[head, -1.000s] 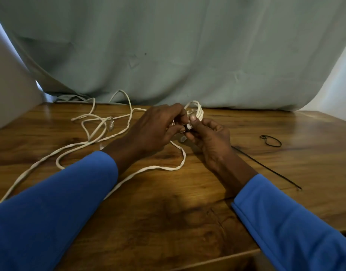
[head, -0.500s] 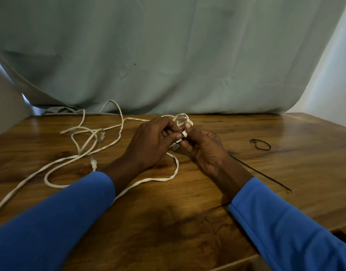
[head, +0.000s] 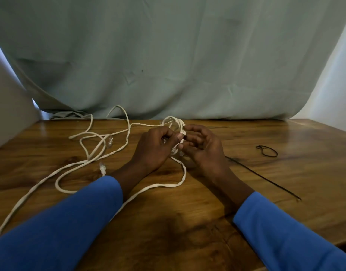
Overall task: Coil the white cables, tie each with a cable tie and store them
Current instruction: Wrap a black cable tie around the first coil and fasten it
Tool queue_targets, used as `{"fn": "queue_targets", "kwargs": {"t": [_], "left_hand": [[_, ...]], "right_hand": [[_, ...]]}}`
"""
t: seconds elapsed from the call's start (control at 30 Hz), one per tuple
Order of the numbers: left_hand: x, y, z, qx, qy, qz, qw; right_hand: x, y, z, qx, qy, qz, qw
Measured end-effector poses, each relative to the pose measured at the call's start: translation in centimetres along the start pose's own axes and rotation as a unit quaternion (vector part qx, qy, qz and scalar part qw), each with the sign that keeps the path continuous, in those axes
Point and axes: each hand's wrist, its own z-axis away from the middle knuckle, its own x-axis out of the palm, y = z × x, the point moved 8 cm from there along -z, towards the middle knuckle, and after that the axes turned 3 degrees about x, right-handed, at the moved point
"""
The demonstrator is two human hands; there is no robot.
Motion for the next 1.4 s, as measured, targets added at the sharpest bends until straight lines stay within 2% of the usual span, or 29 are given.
{"fn": "queue_targets", "kwargs": {"t": [0.1,0.23,0.47,0.7,0.87,0.97,1.17,1.33,1.4], "left_hand": [[0.5,-0.1,0.0,-0.014,-0.013,0.044,0.999],[0.7,-0.2,0.0,-0.025,-0.031,0.085,0.996],[0.9,-0.5,0.2,-0.064,-0.086,0.168,0.98],[1.3,-1.4,0.7,-0.166,-0.086,0.264,0.946],[0.9,-1.5,0.9,-0.179,-0.07,0.273,0.943],[0.3,-0.7,0.8,-0.134,-0.045,0.252,0.957],[-0.2,1.0,0.3,-0.041,-0.06,0.165,0.984],[-0.6,2.7,0.4,0.026,-0.077,0.063,0.995],[-0.6,2.9,0.4,0.029,-0.092,0.052,0.994]], "right_hand": [[-0.7,0.1,-0.1,-0.01,0.019,-0.004,1.0],[-1.0,0.5,0.2,0.019,0.023,-0.051,0.998],[-1.4,0.5,0.2,0.022,0.042,-0.009,0.999],[-0.9,0.4,0.3,0.024,0.027,-0.015,0.999],[-0.6,0.6,0.2,0.028,0.009,-0.022,0.999],[-0.8,0.6,0.1,0.017,0.006,0.012,1.0],[-1.4,0.4,0.1,-0.013,0.027,0.088,0.996],[-1.6,0.3,0.3,0.007,0.026,0.064,0.998],[-1.7,0.5,0.4,0.021,0.029,0.057,0.998]]}}
